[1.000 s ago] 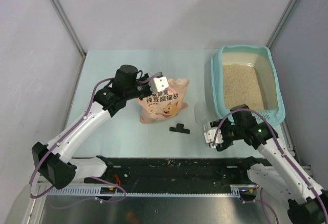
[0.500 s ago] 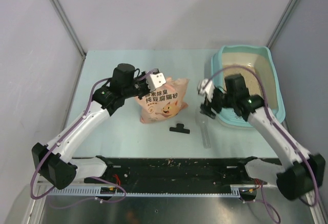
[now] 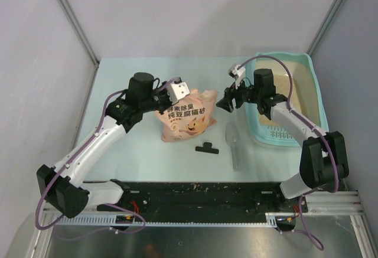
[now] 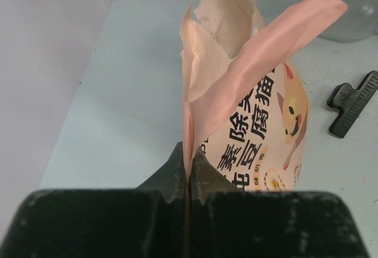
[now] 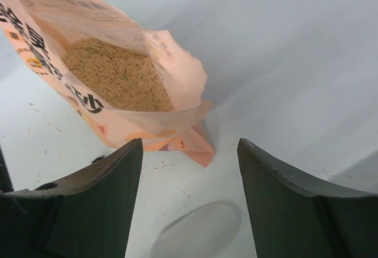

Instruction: Fill the litter box with clean litter

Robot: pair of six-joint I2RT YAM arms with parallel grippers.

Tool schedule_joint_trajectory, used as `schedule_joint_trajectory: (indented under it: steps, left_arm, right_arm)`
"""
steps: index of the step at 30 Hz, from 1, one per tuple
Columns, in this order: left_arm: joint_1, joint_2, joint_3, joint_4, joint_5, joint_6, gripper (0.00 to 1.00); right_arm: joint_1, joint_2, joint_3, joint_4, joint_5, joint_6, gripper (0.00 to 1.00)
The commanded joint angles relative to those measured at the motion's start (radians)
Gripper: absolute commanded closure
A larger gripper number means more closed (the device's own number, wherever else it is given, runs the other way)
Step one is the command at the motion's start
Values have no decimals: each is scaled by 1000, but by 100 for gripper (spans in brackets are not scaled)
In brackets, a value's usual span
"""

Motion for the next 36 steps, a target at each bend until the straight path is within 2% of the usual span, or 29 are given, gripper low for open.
schedule_joint_trajectory:
  steps: [1, 15, 27, 34, 36]
  left_arm:
    - [8, -4, 55, 69, 19, -30, 100]
    - [8, 36, 81, 73, 15, -47, 100]
    - [10, 31, 66, 74, 7, -55, 100]
    - [8, 36, 63, 74, -7, -60, 100]
    - [10, 37, 67, 73, -13, -60, 100]
  right_arm:
    - [-4, 25, 56, 110, -141, 84, 32]
    - [52, 74, 56, 142, -191, 61, 38]
    - [79, 117, 56, 214, -217, 101, 52]
    - [79, 129, 56, 271, -217, 135, 56]
    - [78, 133, 56, 280, -214, 139, 61]
